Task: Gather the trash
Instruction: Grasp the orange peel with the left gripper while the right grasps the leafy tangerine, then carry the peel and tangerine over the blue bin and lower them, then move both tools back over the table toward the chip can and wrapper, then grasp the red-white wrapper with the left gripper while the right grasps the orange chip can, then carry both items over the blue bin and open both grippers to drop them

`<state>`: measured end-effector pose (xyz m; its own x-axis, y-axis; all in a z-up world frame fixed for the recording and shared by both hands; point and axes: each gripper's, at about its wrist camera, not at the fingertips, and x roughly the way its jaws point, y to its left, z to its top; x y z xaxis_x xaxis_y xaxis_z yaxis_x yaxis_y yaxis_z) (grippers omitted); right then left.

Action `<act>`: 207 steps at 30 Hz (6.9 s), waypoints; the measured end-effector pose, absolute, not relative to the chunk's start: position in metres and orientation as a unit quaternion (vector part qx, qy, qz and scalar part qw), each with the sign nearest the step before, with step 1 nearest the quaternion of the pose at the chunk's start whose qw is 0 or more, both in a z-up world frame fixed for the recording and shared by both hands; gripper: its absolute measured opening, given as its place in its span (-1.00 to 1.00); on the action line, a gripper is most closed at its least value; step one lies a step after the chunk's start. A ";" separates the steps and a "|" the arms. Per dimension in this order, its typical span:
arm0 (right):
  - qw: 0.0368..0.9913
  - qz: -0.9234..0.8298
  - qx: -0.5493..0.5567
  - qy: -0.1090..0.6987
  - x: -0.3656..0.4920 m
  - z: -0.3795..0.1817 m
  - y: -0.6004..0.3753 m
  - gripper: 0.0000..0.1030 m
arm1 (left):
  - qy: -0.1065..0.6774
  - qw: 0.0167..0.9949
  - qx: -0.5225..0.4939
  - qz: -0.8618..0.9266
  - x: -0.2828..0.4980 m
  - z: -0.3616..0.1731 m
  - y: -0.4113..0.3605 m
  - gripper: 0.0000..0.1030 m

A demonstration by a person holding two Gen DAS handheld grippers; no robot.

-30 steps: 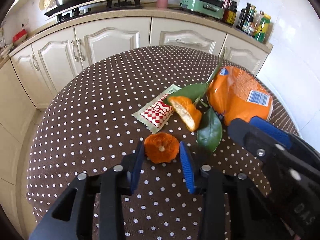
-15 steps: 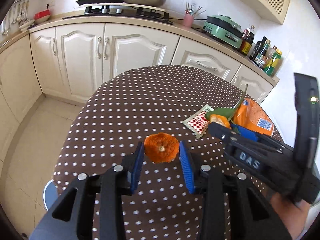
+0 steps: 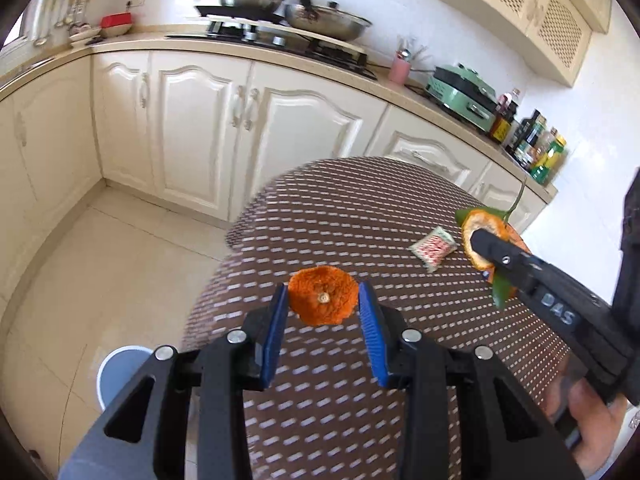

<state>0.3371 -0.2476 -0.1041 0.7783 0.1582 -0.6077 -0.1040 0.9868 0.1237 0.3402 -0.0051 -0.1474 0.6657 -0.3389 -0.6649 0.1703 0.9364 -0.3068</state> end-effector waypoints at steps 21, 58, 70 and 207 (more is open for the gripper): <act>0.886 0.271 -0.040 0.375 0.305 -0.173 0.025 -0.59 | 0.413 0.889 -0.195 0.038 0.283 -0.211 0.226 -0.31; 0.853 0.287 -0.049 0.433 0.333 -0.238 0.083 -0.58 | 0.470 0.856 -0.203 0.074 0.311 -0.273 0.266 -0.13; 0.851 0.294 -0.053 0.432 0.336 -0.239 0.101 -0.53 | 0.470 0.852 -0.214 0.091 0.299 -0.275 0.282 -0.13; 0.904 0.231 0.054 0.357 0.316 -0.153 -0.034 -0.06 | 0.422 0.878 -0.225 0.026 0.269 -0.222 0.217 -0.87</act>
<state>0.3163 -0.0343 -0.1527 0.6390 0.4561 -0.6194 -0.3787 0.8874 0.2627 0.2693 0.2166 -0.2223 0.6424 -0.1446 -0.7526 -0.2358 0.8971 -0.3737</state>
